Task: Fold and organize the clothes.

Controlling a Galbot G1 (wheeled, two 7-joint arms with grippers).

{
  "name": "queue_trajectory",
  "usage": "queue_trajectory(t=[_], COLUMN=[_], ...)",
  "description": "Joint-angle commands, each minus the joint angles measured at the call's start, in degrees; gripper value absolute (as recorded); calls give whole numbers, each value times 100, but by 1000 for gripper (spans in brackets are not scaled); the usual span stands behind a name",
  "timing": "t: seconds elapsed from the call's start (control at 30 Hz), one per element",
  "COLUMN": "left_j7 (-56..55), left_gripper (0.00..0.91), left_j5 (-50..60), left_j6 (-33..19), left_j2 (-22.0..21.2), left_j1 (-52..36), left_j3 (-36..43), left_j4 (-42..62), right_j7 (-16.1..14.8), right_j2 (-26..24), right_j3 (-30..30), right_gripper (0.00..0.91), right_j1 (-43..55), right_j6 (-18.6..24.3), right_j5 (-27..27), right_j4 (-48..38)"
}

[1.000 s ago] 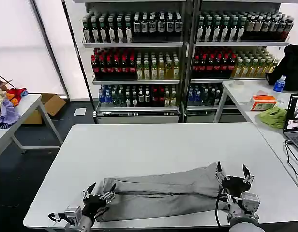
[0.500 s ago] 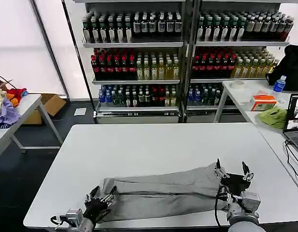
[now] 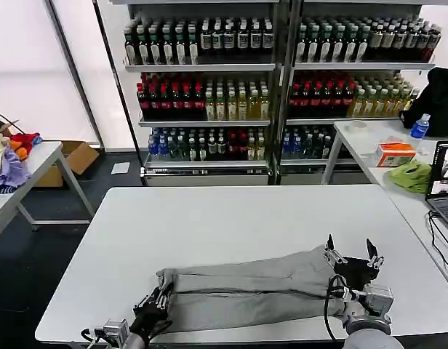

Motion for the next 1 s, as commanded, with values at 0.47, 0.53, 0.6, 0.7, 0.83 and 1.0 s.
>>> queue_trajectory(t=[0.47,0.53,0.6,0.7,0.83,1.0], left_j7=[113,191,226,286,286,186], left_gripper=[0,0,0,0,0,0], left_j5=[-568,-630,-666,-639,-435,84], left_j6=[-140,-139,-165,-175,-151,-217], left_j2=[2422,2958,3319,3373,2824,1745], left_j1=[-476,-461,-370,-271,-249,-181], left_j3=[-3349,-3828,-4022,-3996,-3403,-1849], left_j4=[555,883,1282,1288,732,128], right_j7=[25,28,27,30,33,21], right_j2=[17,14,20,61,116,126], right_j3=[-232,-261,-279,-315,-319,-213], right_gripper=[907,907,907,907,907,907], right_j1=[480,510,540,571,531,295], right_j6=[-191,-197,-202,-202,-185,-117], right_j5=[14,15,15,9,-7,-26], right_j4=[-89,-102,-120,-158,-179,-101])
